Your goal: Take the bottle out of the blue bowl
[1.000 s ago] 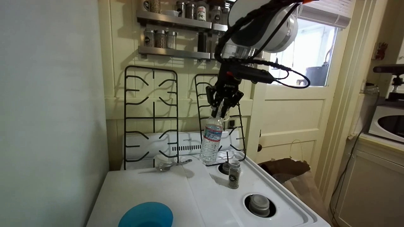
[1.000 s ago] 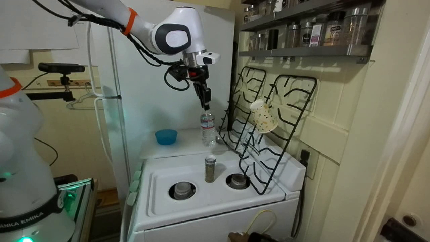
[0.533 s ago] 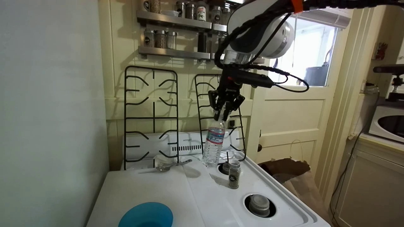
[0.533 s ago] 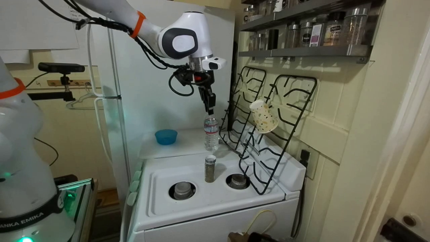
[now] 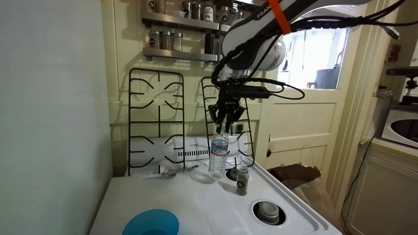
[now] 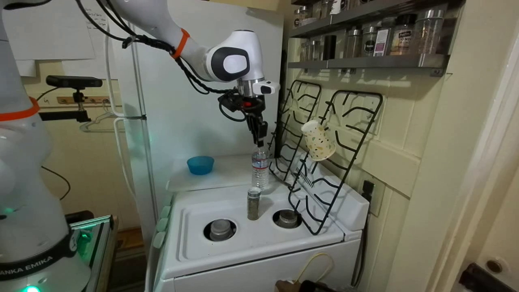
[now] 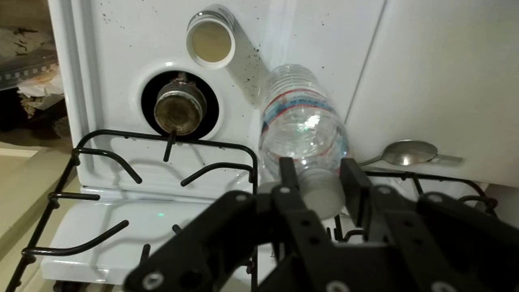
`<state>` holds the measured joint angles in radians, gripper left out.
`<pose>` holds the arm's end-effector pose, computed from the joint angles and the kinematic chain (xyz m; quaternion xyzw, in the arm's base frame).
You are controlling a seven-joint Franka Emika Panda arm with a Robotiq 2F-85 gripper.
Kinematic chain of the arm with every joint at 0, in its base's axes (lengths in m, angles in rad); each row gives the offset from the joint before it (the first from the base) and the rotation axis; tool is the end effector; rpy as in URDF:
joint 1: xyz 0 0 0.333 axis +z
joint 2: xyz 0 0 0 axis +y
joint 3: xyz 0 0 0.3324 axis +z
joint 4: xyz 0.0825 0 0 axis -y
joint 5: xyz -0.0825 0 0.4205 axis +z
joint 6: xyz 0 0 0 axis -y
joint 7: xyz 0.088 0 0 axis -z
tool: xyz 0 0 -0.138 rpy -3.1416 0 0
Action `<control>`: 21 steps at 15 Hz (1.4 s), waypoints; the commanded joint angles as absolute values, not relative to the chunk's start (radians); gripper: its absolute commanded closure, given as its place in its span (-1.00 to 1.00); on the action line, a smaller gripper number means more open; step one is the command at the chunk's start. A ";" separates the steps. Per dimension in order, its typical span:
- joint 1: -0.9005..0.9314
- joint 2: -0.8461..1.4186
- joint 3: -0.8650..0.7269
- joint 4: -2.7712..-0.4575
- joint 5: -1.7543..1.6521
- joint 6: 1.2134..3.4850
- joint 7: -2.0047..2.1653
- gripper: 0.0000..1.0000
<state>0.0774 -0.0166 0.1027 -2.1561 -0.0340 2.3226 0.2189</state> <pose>0.5781 0.1039 0.3901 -0.9957 0.0088 -0.0924 0.0041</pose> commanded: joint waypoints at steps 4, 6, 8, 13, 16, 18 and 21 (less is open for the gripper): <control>0.112 0.075 0.116 -2.070 -0.081 2.326 0.265 0.84; 0.119 0.092 0.115 -2.055 -0.084 2.320 0.266 0.84; 0.125 0.107 0.113 -2.043 -0.088 2.316 0.267 0.84; 0.135 0.137 0.111 -2.017 -0.097 2.303 0.266 0.84; 0.144 0.145 0.110 -2.004 -0.114 2.284 0.274 -0.15; 0.152 0.131 0.112 -1.996 -0.129 2.262 0.285 -0.43; 0.166 0.084 0.126 -1.992 -0.117 2.222 0.275 -0.87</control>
<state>0.1458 0.1285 0.1173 -2.0015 -0.1041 2.2869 0.2551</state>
